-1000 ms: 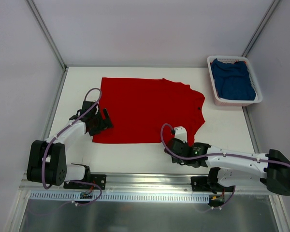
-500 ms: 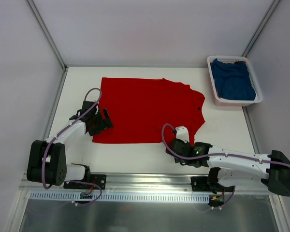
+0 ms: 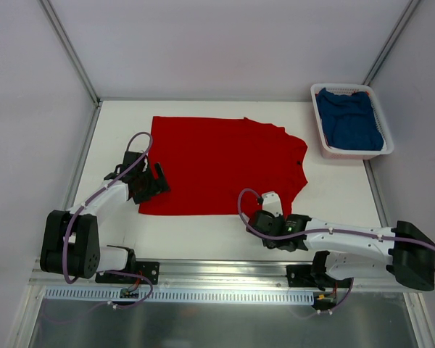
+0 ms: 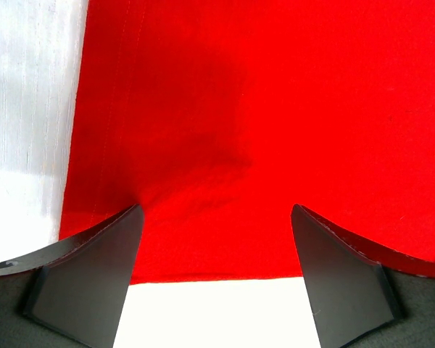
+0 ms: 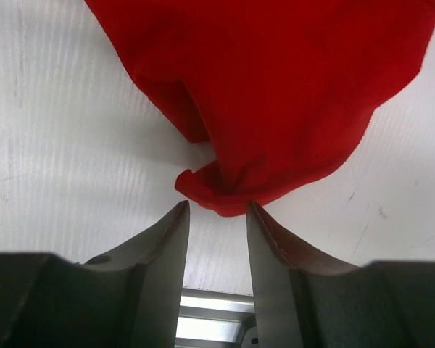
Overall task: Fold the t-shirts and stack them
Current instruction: Grap the side of the flattened tshirt closest away from the robot with both arms
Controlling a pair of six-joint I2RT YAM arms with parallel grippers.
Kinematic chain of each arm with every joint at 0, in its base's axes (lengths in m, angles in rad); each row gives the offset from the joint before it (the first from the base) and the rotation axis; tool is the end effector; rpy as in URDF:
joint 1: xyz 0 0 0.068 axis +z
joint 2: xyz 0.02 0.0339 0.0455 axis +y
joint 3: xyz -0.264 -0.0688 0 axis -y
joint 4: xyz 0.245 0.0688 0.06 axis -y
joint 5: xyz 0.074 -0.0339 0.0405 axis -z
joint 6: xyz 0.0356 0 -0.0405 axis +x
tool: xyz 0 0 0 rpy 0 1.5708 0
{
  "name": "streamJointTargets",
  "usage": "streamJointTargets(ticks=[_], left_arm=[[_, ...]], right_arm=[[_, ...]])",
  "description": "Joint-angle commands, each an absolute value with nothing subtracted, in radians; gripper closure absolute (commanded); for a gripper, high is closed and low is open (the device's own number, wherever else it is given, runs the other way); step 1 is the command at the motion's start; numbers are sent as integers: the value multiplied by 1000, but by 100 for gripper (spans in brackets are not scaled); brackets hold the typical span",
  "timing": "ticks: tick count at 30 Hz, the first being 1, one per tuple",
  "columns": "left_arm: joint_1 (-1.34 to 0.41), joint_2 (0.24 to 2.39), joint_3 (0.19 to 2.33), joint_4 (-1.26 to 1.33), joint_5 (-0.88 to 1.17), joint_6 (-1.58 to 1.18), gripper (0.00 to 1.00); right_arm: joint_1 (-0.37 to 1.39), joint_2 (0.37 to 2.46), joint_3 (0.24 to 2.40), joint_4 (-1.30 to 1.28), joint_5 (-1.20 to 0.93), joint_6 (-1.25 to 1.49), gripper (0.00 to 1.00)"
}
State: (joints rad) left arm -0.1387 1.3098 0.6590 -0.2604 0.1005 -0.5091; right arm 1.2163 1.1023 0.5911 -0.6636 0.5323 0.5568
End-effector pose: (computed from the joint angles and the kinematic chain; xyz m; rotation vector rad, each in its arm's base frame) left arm 0.2473 -0.0381 0.1814 -0.4212 2.4838 -0.3945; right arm 0.0809 0.1665 0.1849 -0.6765 2.3966 -0.0419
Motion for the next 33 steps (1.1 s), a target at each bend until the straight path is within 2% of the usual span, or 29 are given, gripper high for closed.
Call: streamJointTargets(ticks=[1,11,13,18,23,33], left_arm=[[-147,1296,670,-264,98,-495,16],[-147,1295,661,-262,97,-497,16],[-147,1293,660,-264,95,-497,16],[-147,1282,647,-265,89,-495,16],[-147,1270,632,-265,60,-494,16],[-146,1236,652,-345,-75,-496,15]], right_arm=[[1221,1140,591,-611,522,548,59],[1224,1218,603,-535,499,529,60],[1226,1224,604,-526,503,529,65],[1229,1233,611,-523,505,526,90],[1230,1232,612,-523,511,525,100],[1232,1235,603,-503,503,512,100]])
